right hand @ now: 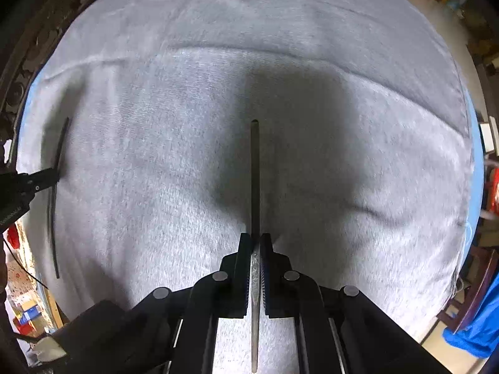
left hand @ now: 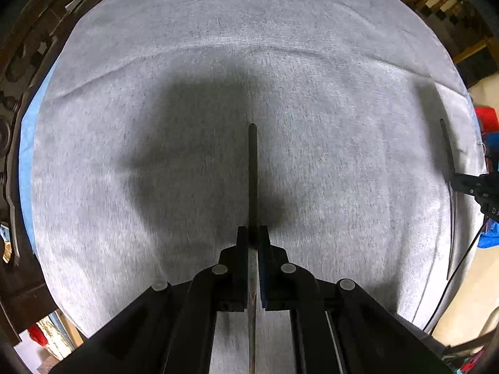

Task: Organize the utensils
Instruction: 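Lift both held chopsticks off the cloth and carry them toward the holder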

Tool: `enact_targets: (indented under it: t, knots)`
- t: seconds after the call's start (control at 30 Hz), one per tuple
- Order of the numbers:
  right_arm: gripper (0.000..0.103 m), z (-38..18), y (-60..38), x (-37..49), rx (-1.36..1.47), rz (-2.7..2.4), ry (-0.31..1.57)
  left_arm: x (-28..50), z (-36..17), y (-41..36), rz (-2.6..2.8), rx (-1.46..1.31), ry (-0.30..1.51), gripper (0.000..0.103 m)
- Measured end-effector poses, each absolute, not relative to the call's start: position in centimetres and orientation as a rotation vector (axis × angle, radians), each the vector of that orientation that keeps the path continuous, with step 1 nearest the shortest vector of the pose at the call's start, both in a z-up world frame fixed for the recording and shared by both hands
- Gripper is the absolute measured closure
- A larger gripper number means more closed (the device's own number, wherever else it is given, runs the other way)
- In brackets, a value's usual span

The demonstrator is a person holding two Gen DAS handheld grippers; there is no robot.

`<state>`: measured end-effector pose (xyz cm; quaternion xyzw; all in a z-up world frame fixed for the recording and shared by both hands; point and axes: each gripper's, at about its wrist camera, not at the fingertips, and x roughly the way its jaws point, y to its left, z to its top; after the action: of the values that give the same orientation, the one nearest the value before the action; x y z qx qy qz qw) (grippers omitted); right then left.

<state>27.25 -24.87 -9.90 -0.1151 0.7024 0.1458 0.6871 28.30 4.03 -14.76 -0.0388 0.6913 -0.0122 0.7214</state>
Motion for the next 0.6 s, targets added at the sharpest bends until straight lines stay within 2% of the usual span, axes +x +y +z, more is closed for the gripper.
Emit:
enact_targets:
  t: [0.43, 0.6]
  knots:
    - [0.096, -9.5, -26.7, 22.7, -0.223, 0.34, 1.574, 23.3, -13.1, 4.1, -0.04, -0.07, 1.475, 0.098]
    - [0.096, -11.1, -26.3, 20.1, -0.21, 0.346, 1.57, 20.2, -13.8, 2.4, -0.044, -0.075, 1.462, 0.097]
